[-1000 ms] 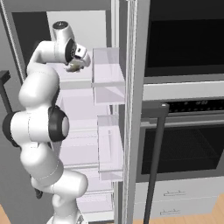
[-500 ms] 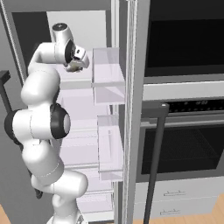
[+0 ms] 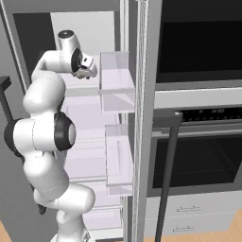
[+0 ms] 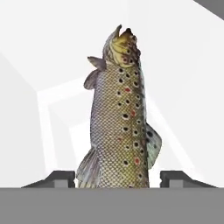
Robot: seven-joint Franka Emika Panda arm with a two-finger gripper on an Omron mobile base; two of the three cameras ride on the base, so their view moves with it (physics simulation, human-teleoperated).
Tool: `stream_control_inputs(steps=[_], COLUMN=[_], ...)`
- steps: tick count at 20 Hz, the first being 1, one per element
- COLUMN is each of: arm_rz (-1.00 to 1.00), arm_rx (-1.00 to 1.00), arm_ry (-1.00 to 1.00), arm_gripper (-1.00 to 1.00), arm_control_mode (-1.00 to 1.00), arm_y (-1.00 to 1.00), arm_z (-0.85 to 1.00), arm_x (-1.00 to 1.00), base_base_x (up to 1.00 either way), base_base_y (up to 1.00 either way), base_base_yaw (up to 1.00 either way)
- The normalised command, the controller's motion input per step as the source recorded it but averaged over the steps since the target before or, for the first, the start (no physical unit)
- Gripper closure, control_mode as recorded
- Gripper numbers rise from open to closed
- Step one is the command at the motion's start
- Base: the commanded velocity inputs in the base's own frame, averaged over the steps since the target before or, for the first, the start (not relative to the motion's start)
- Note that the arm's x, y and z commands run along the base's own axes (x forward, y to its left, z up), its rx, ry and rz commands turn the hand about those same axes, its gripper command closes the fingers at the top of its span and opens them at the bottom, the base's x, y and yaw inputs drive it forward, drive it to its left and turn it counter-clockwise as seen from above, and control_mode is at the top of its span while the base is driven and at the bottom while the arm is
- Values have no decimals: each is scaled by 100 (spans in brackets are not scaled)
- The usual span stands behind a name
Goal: Place one sweet potato and one fish in each tupperware on the nearby counter, to pack two identical lunches.
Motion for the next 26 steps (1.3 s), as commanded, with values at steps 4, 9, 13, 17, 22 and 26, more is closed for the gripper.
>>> stream_control_inputs(steps=[4, 9, 13, 17, 22, 26], arm_rz=[0, 0, 0, 0, 0, 0], arm_rx=[0, 0, 0, 3, 11, 4], arm_ry=[0, -2, -21, -42, -61, -13], arm_gripper=[100, 100, 100, 100, 100, 100], arm_control_mode=[-100, -100, -100, -100, -100, -100], arm_y=[-1, 0, 0, -4, -2, 0], arm_z=[-21, -6, -12, -18, 69, 20], arm_x=[6, -6, -70, -100, -100, -100], base_base_x=[0, 0, 0, 0, 0, 0], base_base_y=[0, 0, 0, 0, 0, 0], base_base_yaw=[0, 0, 0, 0, 0, 0])
